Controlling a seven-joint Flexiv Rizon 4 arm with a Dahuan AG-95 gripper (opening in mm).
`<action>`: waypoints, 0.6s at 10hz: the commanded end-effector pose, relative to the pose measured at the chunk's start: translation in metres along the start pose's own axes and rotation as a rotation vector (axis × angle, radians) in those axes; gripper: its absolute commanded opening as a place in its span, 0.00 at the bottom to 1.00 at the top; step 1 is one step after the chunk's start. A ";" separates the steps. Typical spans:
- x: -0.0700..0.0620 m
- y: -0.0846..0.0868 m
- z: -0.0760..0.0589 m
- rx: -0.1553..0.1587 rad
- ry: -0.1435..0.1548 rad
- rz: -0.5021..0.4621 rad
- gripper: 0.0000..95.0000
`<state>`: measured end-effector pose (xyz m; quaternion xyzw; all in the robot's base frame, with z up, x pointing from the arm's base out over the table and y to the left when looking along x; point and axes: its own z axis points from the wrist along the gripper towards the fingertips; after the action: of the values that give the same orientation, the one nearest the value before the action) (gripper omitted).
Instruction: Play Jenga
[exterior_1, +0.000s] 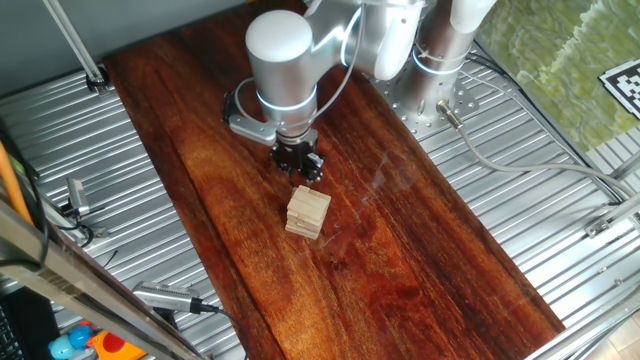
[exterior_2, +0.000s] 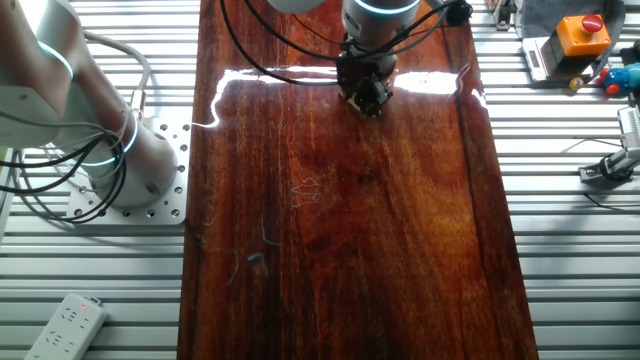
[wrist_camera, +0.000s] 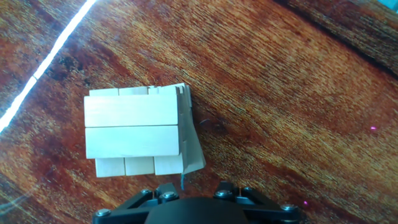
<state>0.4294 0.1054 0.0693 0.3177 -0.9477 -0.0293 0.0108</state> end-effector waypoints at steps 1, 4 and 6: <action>0.000 0.000 0.001 0.001 0.001 0.001 0.40; 0.000 0.000 0.004 0.000 0.001 0.000 0.40; 0.000 0.000 0.005 -0.001 0.002 0.001 0.40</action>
<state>0.4295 0.1058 0.0640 0.3179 -0.9476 -0.0298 0.0121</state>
